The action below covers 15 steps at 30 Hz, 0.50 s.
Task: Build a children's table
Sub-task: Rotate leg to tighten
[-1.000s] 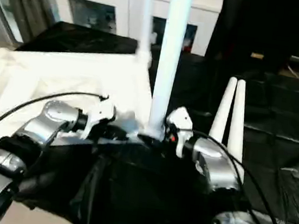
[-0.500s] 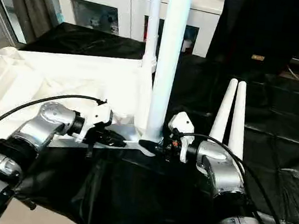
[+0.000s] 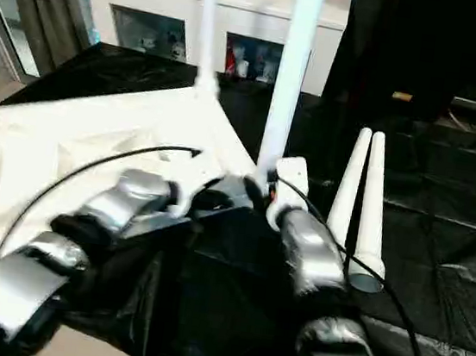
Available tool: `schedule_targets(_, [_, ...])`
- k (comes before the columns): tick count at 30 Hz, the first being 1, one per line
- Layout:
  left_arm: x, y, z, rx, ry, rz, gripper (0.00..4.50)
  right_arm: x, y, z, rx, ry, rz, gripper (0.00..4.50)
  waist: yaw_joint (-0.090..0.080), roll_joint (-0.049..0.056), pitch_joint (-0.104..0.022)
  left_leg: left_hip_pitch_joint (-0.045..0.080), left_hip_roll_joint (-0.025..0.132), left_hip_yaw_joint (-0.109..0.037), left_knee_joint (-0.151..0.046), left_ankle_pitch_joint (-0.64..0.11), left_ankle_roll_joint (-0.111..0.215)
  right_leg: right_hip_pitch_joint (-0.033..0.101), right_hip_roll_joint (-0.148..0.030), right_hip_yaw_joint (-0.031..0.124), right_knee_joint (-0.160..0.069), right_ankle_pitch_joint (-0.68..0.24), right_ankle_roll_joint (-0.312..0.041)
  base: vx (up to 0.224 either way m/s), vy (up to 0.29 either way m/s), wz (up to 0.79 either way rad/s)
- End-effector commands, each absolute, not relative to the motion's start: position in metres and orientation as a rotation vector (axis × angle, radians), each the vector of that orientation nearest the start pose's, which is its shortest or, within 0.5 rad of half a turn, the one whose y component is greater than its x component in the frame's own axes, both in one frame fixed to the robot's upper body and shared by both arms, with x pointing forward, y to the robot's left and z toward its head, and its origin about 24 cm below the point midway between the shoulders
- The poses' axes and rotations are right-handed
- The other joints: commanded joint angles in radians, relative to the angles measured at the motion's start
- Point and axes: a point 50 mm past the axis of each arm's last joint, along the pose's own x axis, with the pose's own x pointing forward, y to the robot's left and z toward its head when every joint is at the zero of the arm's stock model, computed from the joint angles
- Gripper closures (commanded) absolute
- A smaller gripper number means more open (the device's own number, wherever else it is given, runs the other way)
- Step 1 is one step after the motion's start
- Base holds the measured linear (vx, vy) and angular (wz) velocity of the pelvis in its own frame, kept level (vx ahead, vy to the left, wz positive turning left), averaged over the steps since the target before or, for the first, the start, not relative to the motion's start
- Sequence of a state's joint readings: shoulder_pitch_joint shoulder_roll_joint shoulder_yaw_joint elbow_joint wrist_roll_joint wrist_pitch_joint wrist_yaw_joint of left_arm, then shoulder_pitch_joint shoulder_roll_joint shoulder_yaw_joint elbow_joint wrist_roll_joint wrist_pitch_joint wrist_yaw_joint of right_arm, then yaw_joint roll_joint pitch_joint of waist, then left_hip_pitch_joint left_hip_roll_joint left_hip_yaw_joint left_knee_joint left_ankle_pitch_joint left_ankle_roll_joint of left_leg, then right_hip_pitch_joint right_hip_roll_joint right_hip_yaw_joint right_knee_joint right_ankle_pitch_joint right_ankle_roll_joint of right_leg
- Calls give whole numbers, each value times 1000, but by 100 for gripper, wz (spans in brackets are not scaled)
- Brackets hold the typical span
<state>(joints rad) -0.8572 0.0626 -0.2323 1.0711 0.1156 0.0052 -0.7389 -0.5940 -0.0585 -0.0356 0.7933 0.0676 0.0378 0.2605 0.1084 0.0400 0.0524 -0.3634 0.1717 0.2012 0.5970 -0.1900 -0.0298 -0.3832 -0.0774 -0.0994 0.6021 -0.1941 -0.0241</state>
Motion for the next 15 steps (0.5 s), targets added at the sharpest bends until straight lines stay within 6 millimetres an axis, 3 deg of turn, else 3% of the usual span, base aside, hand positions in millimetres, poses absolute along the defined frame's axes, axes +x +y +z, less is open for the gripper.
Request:
schedule_targets(1, [362,49,62,390,297,-1012,450,334,-94,7,43,354,434,105,-5,-5,-57,16,72,-46,-86,-282,9,31,-107,69,-98,-324,-163,0,0,0])
schedule_targets(3, [362,49,62,397,288,-1013,450,336,-96,10,15,330,420,83,-8,-6,-58,16,72,-45,-86,-280,10,33,-106,68,-95,-299,-175,0,0,0])
schedule_targets(7, [365,52,66,414,240,-985,450,339,-103,19,-29,265,408,83,-10,-6,-58,15,72,-43,-84,-269,17,34,-107,69,-94,-287,-181,0,0,0])
schedule_targets(8, [370,54,74,411,165,-907,450,338,-110,25,-35,231,411,83,-5,-14,-58,11,72,-42,-83,-241,33,38,-107,69,-92,-274,-175,0,0,0])
schedule_targets(9, [373,56,78,398,134,-871,450,336,-114,27,-35,218,412,83,-4,-13,-60,12,74,-42,-82,-232,36,37,-105,69,-89,-256,-170,0,0,0])
schedule_targets(12, [379,61,91,299,107,-856,394,331,-125,31,-66,199,408,69,-4,-15,-72,1,71,-41,-73,-136,73,46,-107,68,-68,-117,-195,0,0,0])
schedule_targets(14, [383,69,99,299,69,-815,384,328,-132,30,-89,217,389,69,1,-9,-90,-4,71,-41,-53,-4,125,40,-99,65,-36,115,-243,0,0,0])
schedule_targets(15, [383,69,99,299,69,-815,376,328,-132,30,-89,217,389,69,1,-9,-90,-4,71,-41,-53,-4,125,40,-99,65,-36,115,-243,0,0,0])
